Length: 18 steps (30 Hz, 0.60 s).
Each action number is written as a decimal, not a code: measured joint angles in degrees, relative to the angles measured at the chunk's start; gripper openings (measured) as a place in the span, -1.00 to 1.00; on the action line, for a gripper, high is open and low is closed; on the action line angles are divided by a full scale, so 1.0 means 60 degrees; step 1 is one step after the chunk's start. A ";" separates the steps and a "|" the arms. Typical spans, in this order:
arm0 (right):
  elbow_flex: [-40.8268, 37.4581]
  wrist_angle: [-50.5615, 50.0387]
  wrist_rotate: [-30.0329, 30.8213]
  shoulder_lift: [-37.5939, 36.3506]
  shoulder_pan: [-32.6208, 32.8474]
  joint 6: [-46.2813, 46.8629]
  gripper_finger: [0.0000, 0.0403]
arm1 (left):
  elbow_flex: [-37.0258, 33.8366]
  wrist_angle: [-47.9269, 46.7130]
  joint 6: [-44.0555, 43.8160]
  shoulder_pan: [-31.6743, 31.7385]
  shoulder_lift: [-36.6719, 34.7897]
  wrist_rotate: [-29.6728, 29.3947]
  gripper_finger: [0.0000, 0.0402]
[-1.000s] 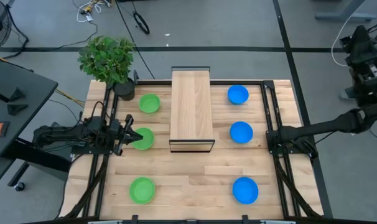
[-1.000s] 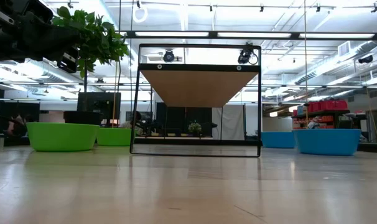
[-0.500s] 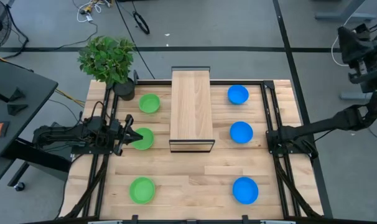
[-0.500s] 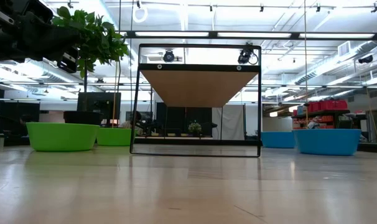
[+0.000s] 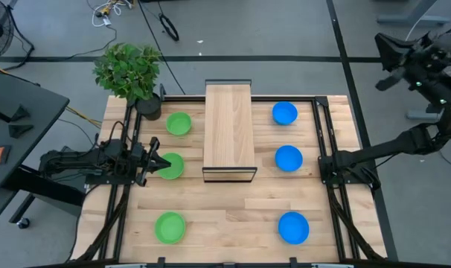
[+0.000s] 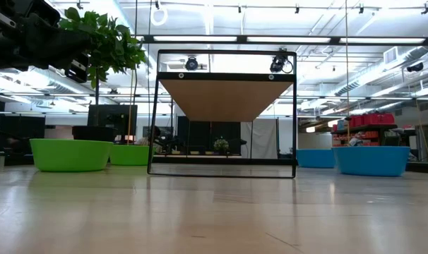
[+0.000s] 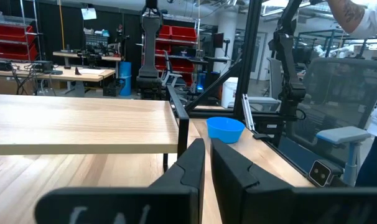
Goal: Pick & Place Mini bowls
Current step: Put the top blue bowl on the shelf
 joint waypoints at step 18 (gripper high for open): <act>-0.0014 -0.0842 0.1956 0.1230 -0.0007 0.0021 -0.89 | 0.0000 -0.0002 0.0000 0.0002 0.0000 0.0000 -0.85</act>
